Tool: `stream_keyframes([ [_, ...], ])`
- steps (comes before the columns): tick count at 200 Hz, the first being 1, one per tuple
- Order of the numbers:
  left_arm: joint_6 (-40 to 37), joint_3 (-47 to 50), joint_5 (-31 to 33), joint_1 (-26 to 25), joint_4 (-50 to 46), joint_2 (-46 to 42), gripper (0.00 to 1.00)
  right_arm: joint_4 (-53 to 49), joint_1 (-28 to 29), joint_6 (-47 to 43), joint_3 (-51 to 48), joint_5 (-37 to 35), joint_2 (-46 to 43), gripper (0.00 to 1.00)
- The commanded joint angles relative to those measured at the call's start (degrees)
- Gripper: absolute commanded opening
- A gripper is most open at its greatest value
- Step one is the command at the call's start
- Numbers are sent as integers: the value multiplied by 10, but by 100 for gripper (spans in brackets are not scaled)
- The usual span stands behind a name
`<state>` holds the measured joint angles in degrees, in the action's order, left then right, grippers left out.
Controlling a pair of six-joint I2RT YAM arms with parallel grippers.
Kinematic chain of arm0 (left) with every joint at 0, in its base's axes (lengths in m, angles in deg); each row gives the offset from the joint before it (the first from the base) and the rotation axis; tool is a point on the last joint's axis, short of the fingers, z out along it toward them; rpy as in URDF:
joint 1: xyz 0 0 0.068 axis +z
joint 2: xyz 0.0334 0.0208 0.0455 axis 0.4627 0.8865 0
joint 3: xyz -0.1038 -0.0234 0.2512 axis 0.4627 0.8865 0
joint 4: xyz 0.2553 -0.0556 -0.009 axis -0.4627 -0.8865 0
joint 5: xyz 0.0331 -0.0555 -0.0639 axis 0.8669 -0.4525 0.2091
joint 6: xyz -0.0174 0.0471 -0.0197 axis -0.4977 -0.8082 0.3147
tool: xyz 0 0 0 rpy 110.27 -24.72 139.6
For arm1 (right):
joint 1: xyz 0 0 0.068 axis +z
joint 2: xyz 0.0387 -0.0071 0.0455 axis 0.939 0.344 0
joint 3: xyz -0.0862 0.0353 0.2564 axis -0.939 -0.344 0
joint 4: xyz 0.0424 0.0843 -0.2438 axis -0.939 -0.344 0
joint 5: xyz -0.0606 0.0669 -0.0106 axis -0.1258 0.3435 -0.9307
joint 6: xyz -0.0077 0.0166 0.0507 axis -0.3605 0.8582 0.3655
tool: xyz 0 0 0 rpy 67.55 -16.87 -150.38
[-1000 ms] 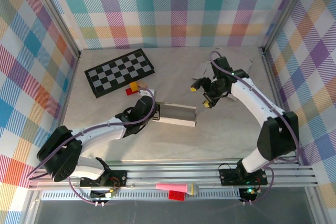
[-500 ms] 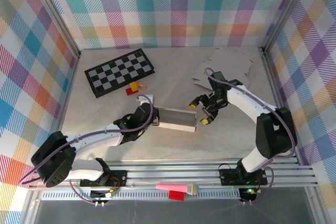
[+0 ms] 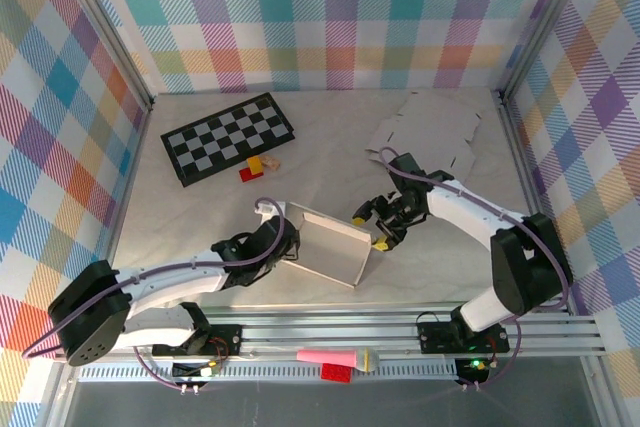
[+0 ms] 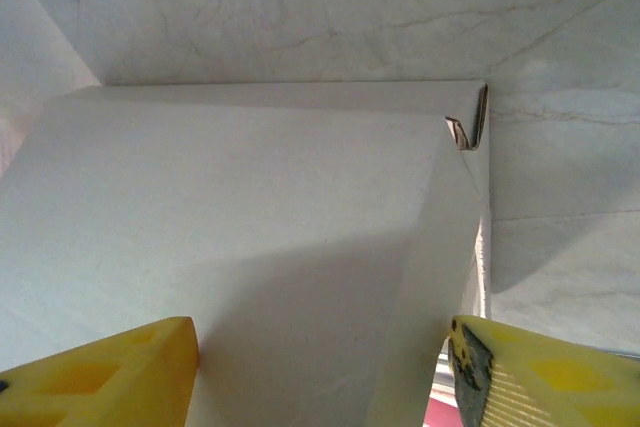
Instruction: Fold the paper box
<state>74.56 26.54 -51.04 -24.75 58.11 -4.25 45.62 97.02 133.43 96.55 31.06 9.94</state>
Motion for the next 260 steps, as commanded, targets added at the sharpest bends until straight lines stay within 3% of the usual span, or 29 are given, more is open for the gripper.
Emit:
stream_keyframes([
  [1,25,10,11,-6,-18,-18,22,22,9,22,-17,-6,-23,61],
  [49,48,0,2,-7,-58,-61,24,26,13,25,-19,-28,-21,53],
  [74,94,-41,6,-7,-161,-124,29,30,15,28,-18,-30,-18,51],
  [119,195,-176,27,-4,-337,-212,51,36,19,31,-11,-29,-10,48],
  [134,211,-236,38,29,-395,-203,62,32,21,29,-6,-30,-8,48],
  [144,210,-272,-6,94,-423,-180,64,31,22,29,-2,-32,-7,48],
  [161,198,-317,-170,245,-431,-112,65,31,23,30,0,-34,-6,48],
  [184,150,-380,-309,357,-436,25,64,34,26,29,4,-32,1,48],
  [221,100,-439,-421,371,-396,191,50,40,31,34,8,-32,6,47],
  [235,93,-430,-427,362,-406,208,51,43,32,37,10,-33,6,47],
  [260,121,-368,-460,355,-344,197,49,51,36,44,12,-33,8,47],
])
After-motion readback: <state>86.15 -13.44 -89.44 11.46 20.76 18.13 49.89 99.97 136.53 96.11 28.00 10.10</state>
